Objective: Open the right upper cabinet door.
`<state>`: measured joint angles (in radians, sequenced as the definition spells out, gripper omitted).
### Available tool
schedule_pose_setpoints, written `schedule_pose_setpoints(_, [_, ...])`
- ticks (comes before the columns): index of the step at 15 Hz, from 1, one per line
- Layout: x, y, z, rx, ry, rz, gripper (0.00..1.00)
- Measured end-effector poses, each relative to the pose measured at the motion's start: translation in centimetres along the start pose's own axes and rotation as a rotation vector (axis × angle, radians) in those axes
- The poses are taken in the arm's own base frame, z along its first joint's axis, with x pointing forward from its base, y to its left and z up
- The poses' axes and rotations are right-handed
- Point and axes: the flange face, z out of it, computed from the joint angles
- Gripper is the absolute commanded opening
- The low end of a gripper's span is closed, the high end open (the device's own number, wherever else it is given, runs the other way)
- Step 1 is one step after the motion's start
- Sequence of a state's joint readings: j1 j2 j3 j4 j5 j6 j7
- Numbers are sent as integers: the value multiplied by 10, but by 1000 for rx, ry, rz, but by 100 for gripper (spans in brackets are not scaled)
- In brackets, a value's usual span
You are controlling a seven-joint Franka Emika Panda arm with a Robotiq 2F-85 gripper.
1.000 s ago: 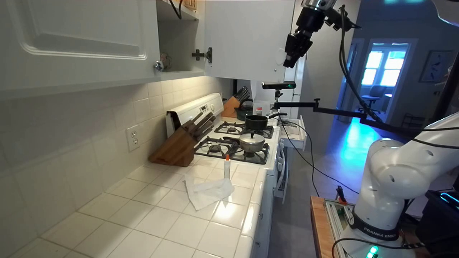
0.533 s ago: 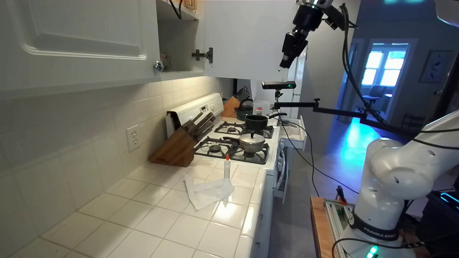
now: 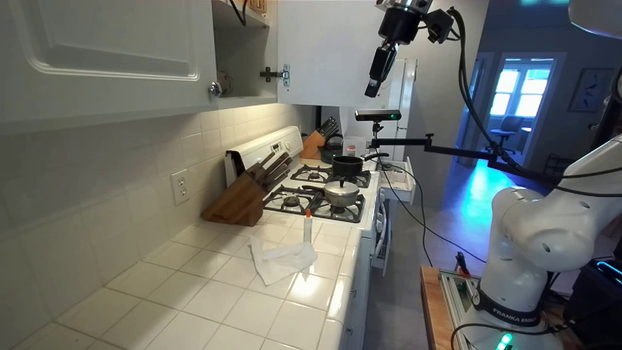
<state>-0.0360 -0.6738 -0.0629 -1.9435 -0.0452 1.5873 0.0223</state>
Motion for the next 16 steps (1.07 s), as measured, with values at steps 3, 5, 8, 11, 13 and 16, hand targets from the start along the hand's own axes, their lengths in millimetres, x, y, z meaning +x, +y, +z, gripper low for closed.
schedule_pose_setpoints(3, [13, -7, 2, 4, -10, -68, 62])
schedule_pose_setpoints(5, [20, -12, 1, 6, -20, -105, 74])
schedule_pose_setpoints(8, [27, -18, -1, 8, -29, -152, 96])
schedule_pose_setpoints(11, [34, -23, -1, 10, -39, -181, 100])
schedule_pose_setpoints(13, [38, -25, 1, 10, -45, -189, 100])
schedule_pose_setpoints(16, [45, -28, 8, 13, -61, -194, 100])
